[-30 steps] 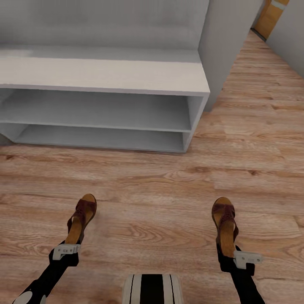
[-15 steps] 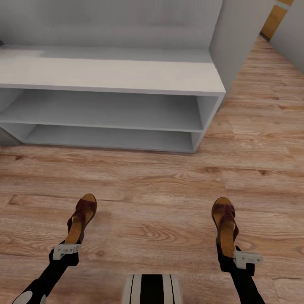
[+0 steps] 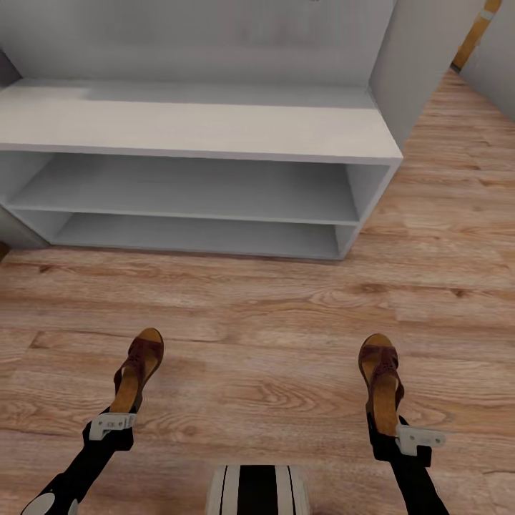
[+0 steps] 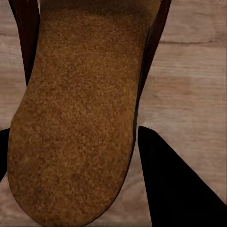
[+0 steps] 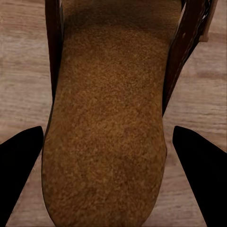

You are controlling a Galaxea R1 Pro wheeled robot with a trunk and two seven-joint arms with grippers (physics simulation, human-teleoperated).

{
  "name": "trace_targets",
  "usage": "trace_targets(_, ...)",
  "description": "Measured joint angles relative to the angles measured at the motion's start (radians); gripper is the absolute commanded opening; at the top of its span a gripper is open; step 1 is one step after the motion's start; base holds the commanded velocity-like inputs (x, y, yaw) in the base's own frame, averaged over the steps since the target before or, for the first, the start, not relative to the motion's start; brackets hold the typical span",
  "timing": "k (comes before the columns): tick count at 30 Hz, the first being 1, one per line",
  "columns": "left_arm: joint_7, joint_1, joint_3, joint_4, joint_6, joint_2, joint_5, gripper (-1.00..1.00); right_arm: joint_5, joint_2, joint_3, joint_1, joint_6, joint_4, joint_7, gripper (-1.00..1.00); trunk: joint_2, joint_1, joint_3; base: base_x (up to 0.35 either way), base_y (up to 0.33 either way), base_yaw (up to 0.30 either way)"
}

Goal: Pick up the two gym shoes and the two sandals from the corridor floor and place them onto the hallstand (shoe rack) in the corridor, making sure they are on the rack and not on the floor. Arrange them so the two gym shoes are next to each other and the two sandals are next to each other.

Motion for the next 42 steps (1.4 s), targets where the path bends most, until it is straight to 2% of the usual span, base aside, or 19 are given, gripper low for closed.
trace_targets(24,0.0,0.0,0.002,0.001,-0.015,0.0,-0.003,-1.0,0.0,0.0,0.0,0.0,0.0,0.0,0.0,-1.0,0.0,0.0,0.029,0.011,0.285,0.0)
trace_targets(31,0.0,0.0,0.004,0.02,-0.041,0.001,-0.003,-1.0,0.0,0.0,0.0,0.0,0.0,0.0,0.0,-1.0,0.0,0.0,0.03,0.158,0.225,0.0)
trace_targets(42,0.0,-0.001,0.005,0.027,-0.046,0.001,-0.003,-1.0,0.0,0.0,0.0,0.0,0.0,0.0,0.0,-1.0,0.0,0.0,0.03,0.252,0.175,0.0)
